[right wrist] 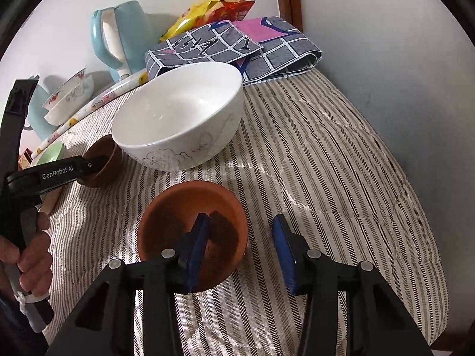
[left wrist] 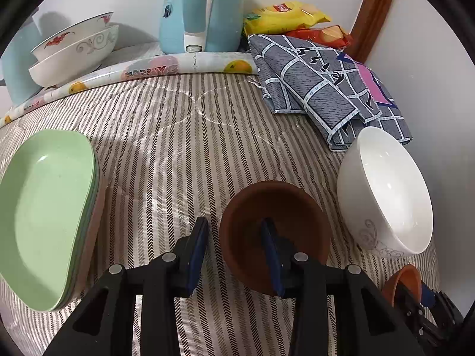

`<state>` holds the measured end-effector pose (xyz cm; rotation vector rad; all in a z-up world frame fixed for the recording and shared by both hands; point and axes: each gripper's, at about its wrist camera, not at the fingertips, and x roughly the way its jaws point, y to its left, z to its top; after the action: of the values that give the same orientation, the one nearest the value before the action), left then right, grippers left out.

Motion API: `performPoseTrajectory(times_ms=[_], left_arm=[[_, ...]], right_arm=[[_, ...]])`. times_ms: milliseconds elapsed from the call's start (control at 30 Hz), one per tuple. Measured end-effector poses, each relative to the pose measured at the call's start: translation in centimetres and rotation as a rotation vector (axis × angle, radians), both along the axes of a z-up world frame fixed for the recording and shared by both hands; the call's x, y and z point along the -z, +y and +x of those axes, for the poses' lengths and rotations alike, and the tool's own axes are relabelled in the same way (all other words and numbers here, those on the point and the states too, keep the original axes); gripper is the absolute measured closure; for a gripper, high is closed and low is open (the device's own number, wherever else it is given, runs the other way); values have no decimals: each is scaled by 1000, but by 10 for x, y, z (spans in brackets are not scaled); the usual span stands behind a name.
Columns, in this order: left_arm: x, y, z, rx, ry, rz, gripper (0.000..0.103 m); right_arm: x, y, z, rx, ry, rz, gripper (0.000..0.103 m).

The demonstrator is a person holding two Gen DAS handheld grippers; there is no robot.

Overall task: Organize plates and bowls
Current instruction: 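Grasp a brown clay bowl rim with the right tool while the left tool grasps another, then carry the right tool's brown bowl over the white bowl while the left tool holds its bowl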

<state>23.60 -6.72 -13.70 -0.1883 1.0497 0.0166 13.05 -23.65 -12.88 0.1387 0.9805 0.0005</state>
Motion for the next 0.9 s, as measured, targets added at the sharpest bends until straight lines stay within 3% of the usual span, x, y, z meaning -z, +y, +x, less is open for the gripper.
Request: performPoseTrajectory(times_ms=[67,133,200,367,900], left_arm=[[0,-1,0,3,3,-1,71],[-1,-1,0,18,3,-29,80],[-2,-1,0,17,6,-28,84],[-10,1,-4,33,-16,-45,94],[-50,6,-35,45,-89,-53,94]], right_arm=[[0,2,-1,2,-6,-7,67],[-1,2,1,-9,1,29,84],[-3,2,1,6,6,45,89],[-7,4,-1,11,0,40,91],[-30,14,-14,19,-39,28,93]])
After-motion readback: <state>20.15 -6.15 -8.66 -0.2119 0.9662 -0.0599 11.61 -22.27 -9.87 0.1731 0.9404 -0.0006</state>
